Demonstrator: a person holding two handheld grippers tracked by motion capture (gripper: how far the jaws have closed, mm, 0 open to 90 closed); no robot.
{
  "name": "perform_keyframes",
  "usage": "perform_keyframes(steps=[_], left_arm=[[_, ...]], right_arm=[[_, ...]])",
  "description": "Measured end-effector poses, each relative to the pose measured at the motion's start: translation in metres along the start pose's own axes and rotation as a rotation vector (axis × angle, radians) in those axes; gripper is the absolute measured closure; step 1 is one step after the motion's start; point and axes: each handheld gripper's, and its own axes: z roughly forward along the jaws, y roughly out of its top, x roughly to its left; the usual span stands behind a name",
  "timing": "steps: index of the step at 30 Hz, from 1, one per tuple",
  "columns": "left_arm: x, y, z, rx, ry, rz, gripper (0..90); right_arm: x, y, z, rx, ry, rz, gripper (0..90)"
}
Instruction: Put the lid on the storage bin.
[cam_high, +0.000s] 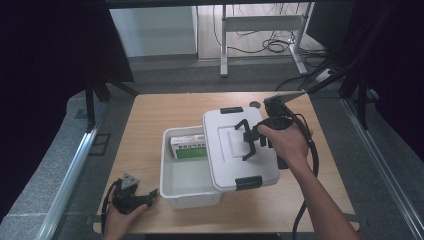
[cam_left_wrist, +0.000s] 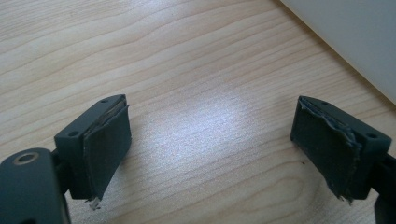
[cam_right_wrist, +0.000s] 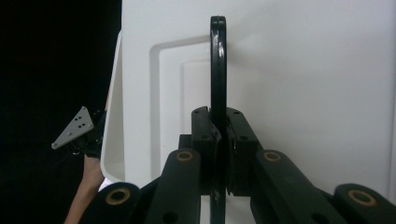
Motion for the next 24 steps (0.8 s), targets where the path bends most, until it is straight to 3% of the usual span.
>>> perform_keyframes(steps=[24], left_arm=[[0.0,0.0,0.0,0.0,0.0,0.0,12.2]], right_arm=[[0.034,0.002,0.025,0.047,0.038,-0.04,84.1]])
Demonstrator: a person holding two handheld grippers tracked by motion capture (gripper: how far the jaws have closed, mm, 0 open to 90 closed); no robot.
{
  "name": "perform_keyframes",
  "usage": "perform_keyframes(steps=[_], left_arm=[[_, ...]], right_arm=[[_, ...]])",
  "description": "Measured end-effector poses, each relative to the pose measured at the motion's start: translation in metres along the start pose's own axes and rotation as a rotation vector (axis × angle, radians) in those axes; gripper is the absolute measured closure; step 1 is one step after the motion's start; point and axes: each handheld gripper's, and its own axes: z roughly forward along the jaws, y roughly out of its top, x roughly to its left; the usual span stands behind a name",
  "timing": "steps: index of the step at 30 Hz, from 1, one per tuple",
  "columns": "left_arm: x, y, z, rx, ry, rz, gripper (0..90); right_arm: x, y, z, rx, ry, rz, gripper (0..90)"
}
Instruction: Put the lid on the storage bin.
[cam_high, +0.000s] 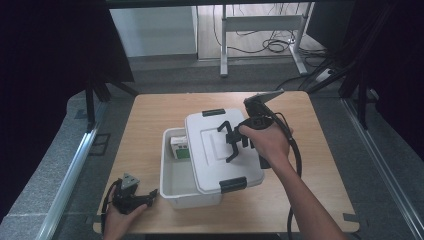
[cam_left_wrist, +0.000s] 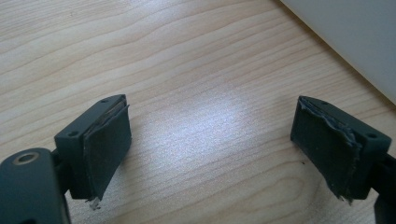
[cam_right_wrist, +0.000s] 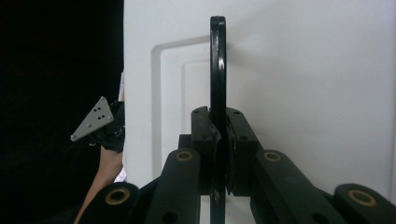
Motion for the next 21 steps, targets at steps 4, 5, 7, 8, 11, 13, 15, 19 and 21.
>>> perform_keyframes(steps=[4,5,7,8,11,13,15,19,21], left_arm=[[0.0,0.0,0.0,0.0,0.0,0.0,12.2],[0.0,0.0,0.0,-0.001,0.001,0.0,12.2],[0.0,0.0,0.0,0.0,0.0,0.0,12.2],[0.0,0.0,0.0,0.0,0.0,0.0,12.2],[0.0,0.0,0.0,0.0,0.0,0.0,12.2],[0.0,0.0,0.0,-0.001,0.0,0.0,12.2],[0.0,0.0,0.0,-0.001,0.0,0.0,12.2],[0.0,0.0,0.0,0.0,0.0,0.0,12.2],[0.0,0.0,0.0,-0.001,0.0,0.0,12.2]], right_arm=[[0.007,0.002,0.007,0.009,0.005,-0.003,84.1],[0.009,0.002,0.009,0.01,0.006,-0.006,84.2],[0.014,0.003,0.013,0.013,0.01,-0.007,84.1],[0.015,0.003,0.014,0.016,0.009,-0.01,84.1],[0.02,0.004,0.019,0.024,0.01,-0.013,84.1],[0.024,0.004,0.023,0.027,0.011,-0.015,84.1],[0.025,0.005,0.024,0.03,0.009,-0.016,84.1],[0.03,0.006,0.03,0.036,0.012,-0.017,84.1],[0.033,0.006,0.034,0.043,0.013,-0.012,84.1]])
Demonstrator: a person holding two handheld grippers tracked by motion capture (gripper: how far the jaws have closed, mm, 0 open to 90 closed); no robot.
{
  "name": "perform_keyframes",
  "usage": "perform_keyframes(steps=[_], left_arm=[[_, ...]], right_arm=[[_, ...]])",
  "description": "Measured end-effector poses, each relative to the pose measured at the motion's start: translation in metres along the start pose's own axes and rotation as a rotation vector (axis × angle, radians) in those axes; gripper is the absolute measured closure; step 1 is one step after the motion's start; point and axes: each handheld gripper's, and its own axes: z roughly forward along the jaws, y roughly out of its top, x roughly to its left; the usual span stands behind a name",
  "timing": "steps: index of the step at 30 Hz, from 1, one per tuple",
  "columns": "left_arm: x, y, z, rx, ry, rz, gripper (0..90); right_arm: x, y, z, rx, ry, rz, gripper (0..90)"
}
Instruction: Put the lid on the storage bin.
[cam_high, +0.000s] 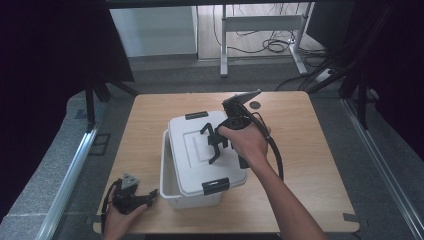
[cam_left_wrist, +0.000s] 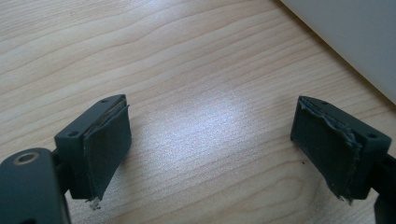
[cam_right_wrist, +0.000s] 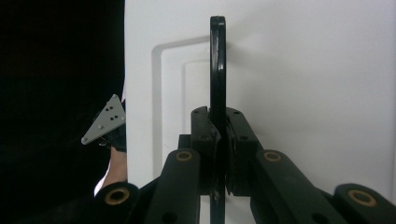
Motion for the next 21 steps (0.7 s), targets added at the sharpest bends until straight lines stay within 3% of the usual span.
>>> perform_keyframes(steps=[12,21], left_arm=[[0.0,0.0,0.0,0.0,-0.002,0.002,12.1],[0.001,0.0,0.0,0.0,-0.004,0.006,12.0]], right_arm=[[0.005,0.001,0.01,0.001,-0.009,0.047,83.9],[0.007,-0.002,0.021,0.007,-0.03,0.113,83.9]])
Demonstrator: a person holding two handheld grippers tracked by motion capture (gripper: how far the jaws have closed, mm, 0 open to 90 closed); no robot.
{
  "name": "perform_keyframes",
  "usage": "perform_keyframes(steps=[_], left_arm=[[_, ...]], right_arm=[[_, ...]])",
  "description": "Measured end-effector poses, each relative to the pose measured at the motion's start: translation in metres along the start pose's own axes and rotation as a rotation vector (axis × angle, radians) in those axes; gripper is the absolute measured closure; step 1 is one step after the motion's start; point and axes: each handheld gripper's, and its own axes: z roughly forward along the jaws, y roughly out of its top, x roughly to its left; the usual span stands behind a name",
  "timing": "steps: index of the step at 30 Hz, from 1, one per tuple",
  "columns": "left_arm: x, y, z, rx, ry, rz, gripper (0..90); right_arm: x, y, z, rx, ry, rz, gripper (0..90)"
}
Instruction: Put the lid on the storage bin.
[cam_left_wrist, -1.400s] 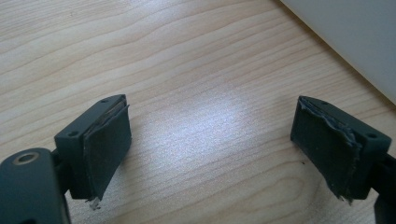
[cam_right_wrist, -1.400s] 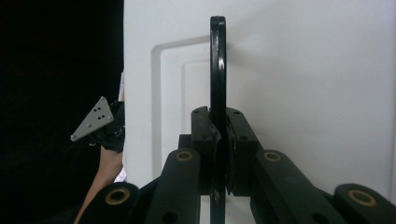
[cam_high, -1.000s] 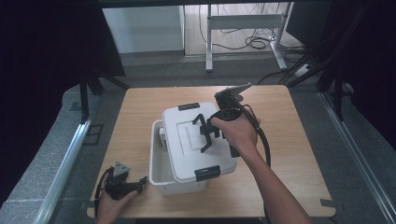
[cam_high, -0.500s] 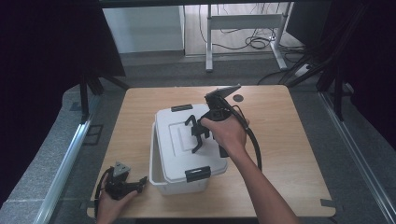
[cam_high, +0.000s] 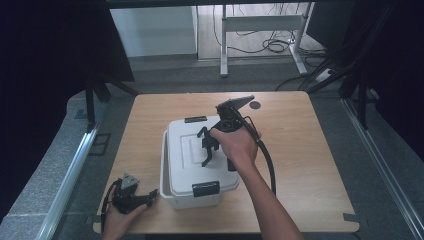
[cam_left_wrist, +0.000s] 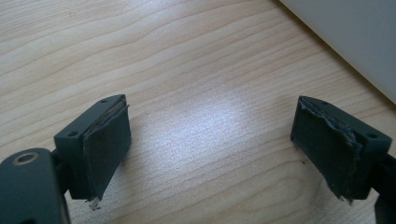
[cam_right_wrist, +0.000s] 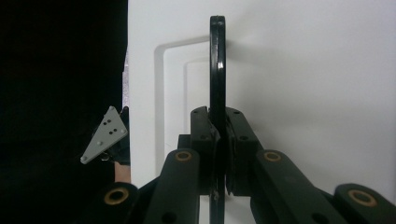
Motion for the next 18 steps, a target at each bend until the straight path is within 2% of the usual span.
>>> perform_keyframes(steps=[6,10,18], left_arm=[[0.0,0.0,0.0,0.0,0.0,0.0,12.1],[0.0,0.0,0.0,0.001,-0.003,0.002,12.1],[0.001,0.0,0.0,0.001,-0.005,0.004,12.1]], right_arm=[[0.006,-0.001,0.006,0.005,-0.011,0.018,84.0],[0.012,-0.002,0.013,0.013,-0.012,0.049,83.9],[0.016,-0.002,0.024,0.01,-0.033,0.069,83.9]])
